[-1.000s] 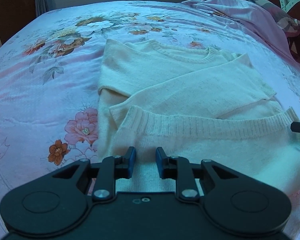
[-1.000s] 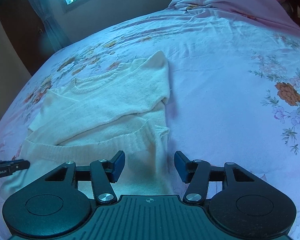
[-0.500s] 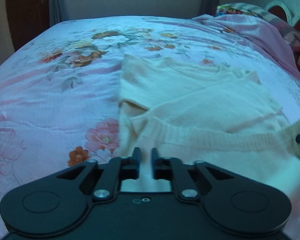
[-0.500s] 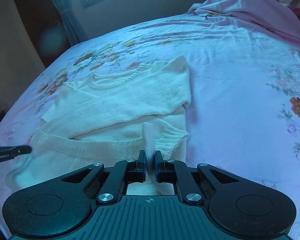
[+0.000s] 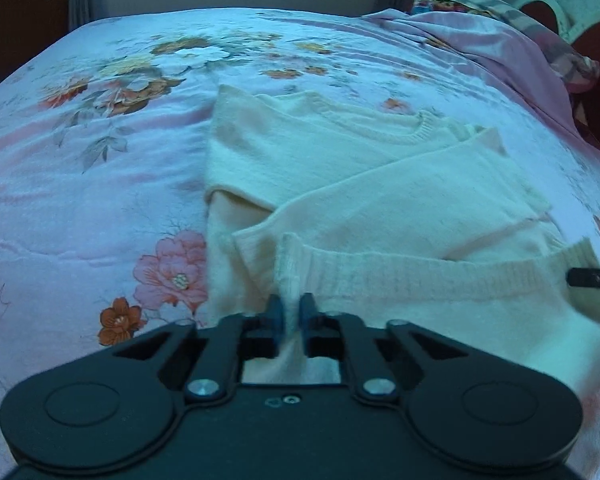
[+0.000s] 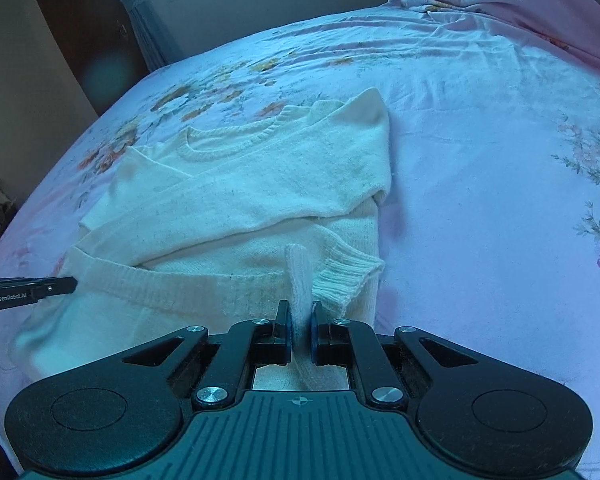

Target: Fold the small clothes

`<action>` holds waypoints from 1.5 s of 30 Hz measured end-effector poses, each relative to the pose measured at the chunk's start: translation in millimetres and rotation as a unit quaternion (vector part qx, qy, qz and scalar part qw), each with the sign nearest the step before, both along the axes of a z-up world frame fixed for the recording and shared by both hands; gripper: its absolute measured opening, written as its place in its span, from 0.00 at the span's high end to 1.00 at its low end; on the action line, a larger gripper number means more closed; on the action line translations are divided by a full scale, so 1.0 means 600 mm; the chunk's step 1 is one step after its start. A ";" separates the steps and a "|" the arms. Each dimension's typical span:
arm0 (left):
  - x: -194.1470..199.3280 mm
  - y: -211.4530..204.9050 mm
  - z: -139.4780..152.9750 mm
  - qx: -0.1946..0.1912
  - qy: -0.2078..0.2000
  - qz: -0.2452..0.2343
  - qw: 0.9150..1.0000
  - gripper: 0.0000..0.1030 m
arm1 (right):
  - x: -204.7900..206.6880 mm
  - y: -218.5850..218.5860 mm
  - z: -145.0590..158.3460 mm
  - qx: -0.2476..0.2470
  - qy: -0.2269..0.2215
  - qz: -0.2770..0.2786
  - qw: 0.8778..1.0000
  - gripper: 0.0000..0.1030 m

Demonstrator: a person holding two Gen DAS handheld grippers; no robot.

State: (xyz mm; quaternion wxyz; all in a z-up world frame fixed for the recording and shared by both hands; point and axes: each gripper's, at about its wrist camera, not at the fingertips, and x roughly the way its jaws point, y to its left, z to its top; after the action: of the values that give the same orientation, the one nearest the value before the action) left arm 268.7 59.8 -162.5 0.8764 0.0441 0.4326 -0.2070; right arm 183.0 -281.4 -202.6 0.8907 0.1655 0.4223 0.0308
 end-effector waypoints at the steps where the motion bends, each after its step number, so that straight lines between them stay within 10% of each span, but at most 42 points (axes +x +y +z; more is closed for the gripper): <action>1: -0.005 -0.002 0.002 0.003 -0.005 -0.006 1.000 0.96 | 0.000 0.002 0.000 -0.004 0.002 -0.002 1.000 0.92; 11: -0.035 0.012 0.094 -0.081 -0.077 0.011 0.994 0.97 | -0.021 -0.002 0.071 0.018 -0.075 -0.022 0.997 0.97; 19: 0.072 -0.010 0.138 -0.110 -0.113 0.052 0.986 0.97 | 0.081 -0.043 0.127 0.027 -0.118 -0.050 0.991 0.97; 33: 0.283 -0.091 0.025 -0.054 -0.066 0.085 0.993 0.96 | 0.335 -0.100 0.013 -0.025 -0.059 -0.091 0.994 0.97; 45: 0.213 -0.059 0.024 -0.011 -0.068 0.083 0.994 0.81 | 0.300 -0.093 0.018 -0.057 -0.043 -0.072 0.995 0.96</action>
State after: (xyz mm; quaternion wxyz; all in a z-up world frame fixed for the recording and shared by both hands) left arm 396.7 24.6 -147.9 0.9182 0.0120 0.3722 -0.1349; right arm 362.8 -337.5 -191.6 0.9161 0.1430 0.3713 -0.0504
